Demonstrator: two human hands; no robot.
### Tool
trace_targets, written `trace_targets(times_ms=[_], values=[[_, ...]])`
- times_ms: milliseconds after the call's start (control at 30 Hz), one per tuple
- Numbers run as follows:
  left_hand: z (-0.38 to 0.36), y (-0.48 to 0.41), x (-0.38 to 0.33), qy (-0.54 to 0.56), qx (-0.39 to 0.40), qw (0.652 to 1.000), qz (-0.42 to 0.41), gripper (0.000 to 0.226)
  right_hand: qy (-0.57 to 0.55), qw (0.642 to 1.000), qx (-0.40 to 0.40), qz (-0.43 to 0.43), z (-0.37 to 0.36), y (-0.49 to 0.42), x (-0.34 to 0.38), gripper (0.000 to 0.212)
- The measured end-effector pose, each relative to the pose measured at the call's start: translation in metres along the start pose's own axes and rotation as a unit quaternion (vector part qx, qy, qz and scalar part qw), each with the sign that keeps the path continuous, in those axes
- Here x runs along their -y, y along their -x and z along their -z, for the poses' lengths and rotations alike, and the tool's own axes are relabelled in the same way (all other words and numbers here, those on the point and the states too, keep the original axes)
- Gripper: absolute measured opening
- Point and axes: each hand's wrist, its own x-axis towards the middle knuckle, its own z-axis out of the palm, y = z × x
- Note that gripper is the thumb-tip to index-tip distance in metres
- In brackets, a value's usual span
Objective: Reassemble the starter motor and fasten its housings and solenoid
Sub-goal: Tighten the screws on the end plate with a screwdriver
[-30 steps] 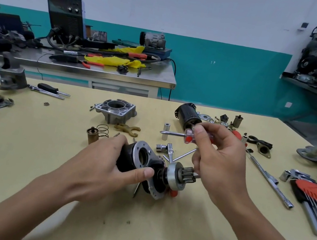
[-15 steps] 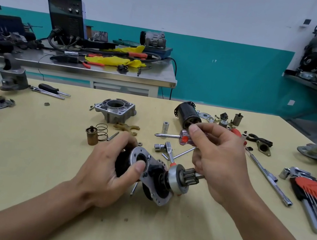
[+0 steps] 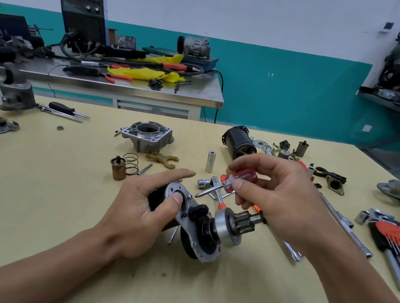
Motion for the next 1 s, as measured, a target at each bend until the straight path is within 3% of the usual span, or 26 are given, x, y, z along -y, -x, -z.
trace_targets(times_ms=[233, 667, 800, 933, 1000], values=[[-0.002, 0.000, 0.001, 0.002, -0.009, 1.000, -0.018, 0.026, 0.006, 1.000, 0.004, 0.016, 0.000, 0.000, 0.000, 0.026], [-0.002, 0.000, -0.001, 0.000, -0.007, 1.000, -0.026, 0.025, 0.031, 0.999, 0.012, 0.018, 0.002, 0.002, 0.003, 0.024], [-0.002, 0.000, -0.003, -0.003, -0.003, 0.999, -0.035, 0.024, 0.062, 0.998, -0.005, 0.013, 0.001, 0.001, 0.006, 0.003], [-0.002, -0.001, -0.007, -0.041, 0.009, 0.996, -0.073, 0.023, 0.242, 0.964, -0.099, 0.051, -0.008, -0.004, 0.008, 0.056], [-0.002, -0.001, -0.007, -0.044, 0.007, 0.996, -0.072, 0.023, 0.315, 0.944, -0.088, 0.045, -0.011, -0.004, 0.011, 0.061]])
